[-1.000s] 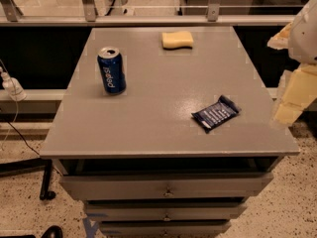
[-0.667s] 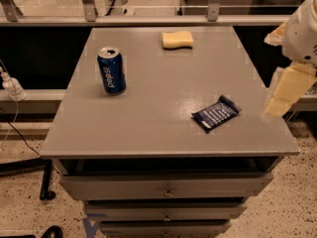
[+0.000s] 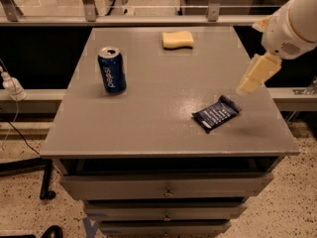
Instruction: Pick sponge
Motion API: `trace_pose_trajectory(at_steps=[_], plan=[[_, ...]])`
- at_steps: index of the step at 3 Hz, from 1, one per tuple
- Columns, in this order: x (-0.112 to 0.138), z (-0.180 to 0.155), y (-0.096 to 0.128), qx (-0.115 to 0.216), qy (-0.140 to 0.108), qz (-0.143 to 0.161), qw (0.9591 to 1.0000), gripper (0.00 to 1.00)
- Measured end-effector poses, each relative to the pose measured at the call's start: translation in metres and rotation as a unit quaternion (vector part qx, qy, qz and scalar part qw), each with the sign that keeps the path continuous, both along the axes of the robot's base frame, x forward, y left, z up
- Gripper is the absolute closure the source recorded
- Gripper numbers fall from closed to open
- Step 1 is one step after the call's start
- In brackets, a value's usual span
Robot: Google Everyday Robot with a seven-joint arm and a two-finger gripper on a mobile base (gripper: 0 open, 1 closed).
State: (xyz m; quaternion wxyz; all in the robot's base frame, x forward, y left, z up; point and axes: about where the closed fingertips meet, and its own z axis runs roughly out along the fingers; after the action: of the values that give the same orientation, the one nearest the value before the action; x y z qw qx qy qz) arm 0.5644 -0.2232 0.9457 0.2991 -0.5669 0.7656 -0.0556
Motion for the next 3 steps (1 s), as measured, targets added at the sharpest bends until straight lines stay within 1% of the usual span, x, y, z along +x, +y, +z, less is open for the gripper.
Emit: trace_pose_trajectory(at_steps=[1,2,3], plan=[[0.057,-0.009,0.002,0.059,-0.040,-0.017,0.9973,0.00],[0.107,-0.021,0.015,0.127,-0.052,-0.037,0.9898,0.00],[0.152,-0.044,0.034,0.210,-0.034,-0.061,0.9751,0.00]])
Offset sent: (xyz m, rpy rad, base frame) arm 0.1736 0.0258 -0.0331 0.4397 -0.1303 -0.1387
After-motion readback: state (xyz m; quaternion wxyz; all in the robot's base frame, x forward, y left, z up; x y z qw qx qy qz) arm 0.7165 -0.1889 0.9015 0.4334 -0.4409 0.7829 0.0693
